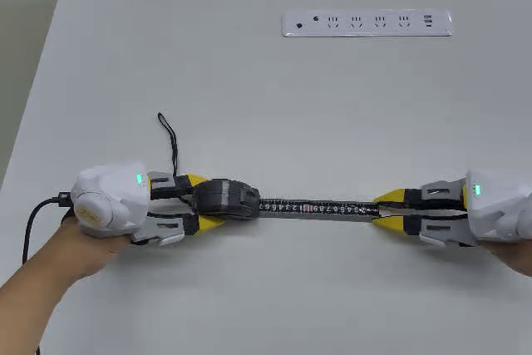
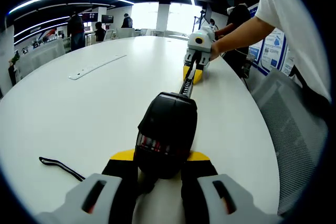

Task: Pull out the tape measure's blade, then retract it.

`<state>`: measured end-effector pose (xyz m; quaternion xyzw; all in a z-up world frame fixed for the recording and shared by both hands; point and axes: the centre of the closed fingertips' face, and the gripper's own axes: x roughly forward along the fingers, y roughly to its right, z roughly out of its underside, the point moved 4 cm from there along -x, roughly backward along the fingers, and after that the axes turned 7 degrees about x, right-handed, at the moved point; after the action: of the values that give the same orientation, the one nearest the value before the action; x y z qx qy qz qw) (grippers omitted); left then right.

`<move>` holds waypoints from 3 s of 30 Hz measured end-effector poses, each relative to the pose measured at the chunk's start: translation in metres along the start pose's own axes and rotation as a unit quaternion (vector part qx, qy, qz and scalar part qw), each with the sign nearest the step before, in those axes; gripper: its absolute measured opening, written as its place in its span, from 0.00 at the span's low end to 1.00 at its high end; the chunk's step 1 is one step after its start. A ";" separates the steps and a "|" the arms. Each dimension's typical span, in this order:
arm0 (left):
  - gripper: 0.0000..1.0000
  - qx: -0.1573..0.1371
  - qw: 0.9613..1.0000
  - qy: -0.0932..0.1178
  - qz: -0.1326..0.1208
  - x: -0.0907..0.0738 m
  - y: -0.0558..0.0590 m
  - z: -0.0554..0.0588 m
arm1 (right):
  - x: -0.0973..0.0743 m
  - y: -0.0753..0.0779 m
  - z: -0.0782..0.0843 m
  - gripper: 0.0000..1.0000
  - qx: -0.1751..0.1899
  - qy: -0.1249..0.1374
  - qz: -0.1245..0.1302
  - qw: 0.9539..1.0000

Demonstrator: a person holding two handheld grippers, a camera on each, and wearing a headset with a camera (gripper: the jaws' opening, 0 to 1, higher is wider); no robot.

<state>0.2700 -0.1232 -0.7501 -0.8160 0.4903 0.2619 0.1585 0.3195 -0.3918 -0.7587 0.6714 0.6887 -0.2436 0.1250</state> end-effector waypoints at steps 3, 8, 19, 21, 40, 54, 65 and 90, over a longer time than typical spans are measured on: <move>0.27 0.000 1.000 0.000 0.000 0.000 0.000 0.000 | -0.003 0.000 0.002 0.07 0.002 -0.001 0.000 1.000; 0.27 0.000 1.000 -0.001 0.000 0.000 0.000 -0.001 | -0.011 0.002 0.005 0.07 0.002 -0.003 0.001 1.000; 0.27 -0.001 1.000 -0.003 0.000 0.001 0.000 -0.002 | -0.023 0.005 0.010 0.07 0.008 -0.004 0.000 1.000; 0.27 -0.001 1.000 -0.003 0.000 0.001 0.000 -0.003 | -0.025 0.005 0.011 0.07 0.008 -0.004 0.001 1.000; 0.27 -0.004 1.000 -0.005 0.001 0.001 -0.001 -0.001 | -0.042 0.008 0.020 0.07 0.017 -0.005 0.005 1.000; 0.27 -0.002 1.000 -0.008 0.000 0.002 0.000 -0.001 | -0.051 0.009 0.026 0.07 0.020 -0.008 0.009 1.000; 0.28 0.000 1.000 -0.009 0.000 0.002 0.000 -0.001 | -0.051 0.007 0.026 0.08 0.020 -0.009 0.010 1.000; 0.29 0.018 1.000 -0.013 0.000 0.003 0.002 -0.003 | -0.051 0.006 0.026 0.11 0.023 0.000 0.017 1.000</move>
<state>0.2701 -0.1279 -0.7489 -0.8099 0.4925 0.2632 0.1795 0.3246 -0.4489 -0.7565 0.6856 0.6715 -0.2572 0.1136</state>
